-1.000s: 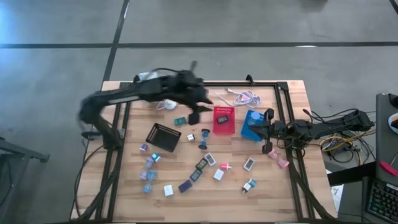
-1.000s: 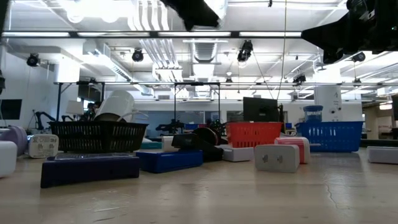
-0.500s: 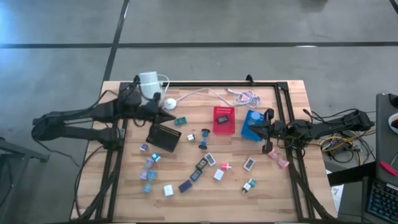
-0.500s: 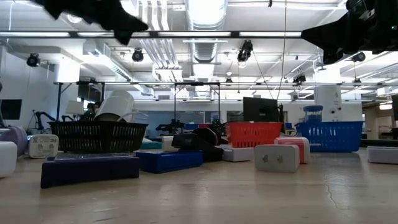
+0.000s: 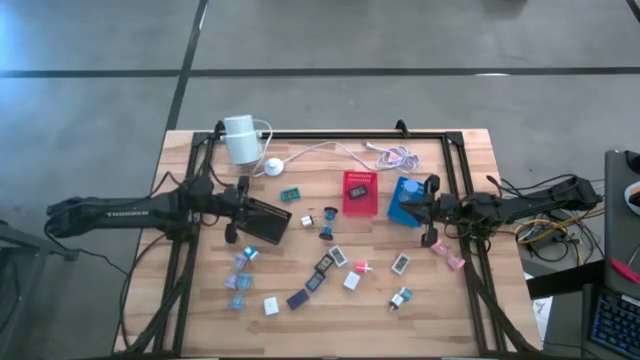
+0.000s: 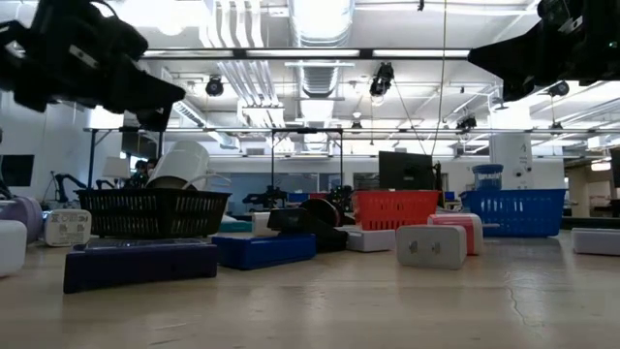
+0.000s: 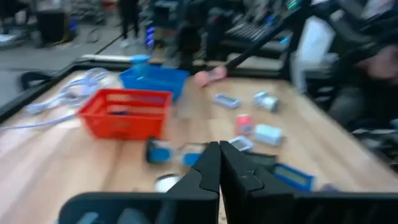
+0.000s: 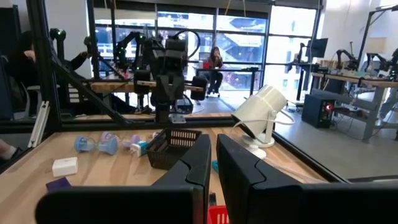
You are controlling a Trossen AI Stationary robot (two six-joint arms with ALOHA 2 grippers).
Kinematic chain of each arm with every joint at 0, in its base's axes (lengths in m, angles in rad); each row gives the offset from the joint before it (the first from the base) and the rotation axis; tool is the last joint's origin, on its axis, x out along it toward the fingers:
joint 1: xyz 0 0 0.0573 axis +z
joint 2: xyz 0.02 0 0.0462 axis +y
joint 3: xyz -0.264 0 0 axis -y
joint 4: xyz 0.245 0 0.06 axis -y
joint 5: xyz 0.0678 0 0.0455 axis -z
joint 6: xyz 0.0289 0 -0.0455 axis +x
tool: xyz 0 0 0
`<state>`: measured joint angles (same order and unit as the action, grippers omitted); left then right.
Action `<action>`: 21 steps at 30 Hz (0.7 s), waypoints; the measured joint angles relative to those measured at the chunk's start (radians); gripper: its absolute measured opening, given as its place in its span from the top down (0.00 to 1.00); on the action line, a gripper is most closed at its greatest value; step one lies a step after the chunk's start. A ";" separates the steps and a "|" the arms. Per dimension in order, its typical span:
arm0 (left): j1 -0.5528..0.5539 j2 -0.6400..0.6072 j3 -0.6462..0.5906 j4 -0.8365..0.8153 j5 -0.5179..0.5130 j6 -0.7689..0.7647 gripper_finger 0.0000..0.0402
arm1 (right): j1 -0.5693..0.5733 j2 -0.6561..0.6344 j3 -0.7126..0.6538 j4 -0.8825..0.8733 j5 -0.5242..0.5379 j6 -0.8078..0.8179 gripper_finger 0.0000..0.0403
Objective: Pick & Place Office items
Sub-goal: Put the violet charger adaptor into the black bin
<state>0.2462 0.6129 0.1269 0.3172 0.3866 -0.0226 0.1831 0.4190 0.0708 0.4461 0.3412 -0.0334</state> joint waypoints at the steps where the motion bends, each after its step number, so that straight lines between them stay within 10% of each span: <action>1: 0.000 -0.009 -0.016 0.025 0.003 -0.012 0.99 | 0.000 0.006 0.000 0.000 0.000 0.000 0.94; 21: -0.001 -0.049 0.011 -0.091 -0.006 -0.084 0.97 | 0.000 0.022 0.000 0.005 0.000 0.000 0.94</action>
<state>0.2451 0.5636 0.1384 0.2267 0.3809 -0.1069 0.1829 0.4408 0.0708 0.4508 0.3413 -0.0338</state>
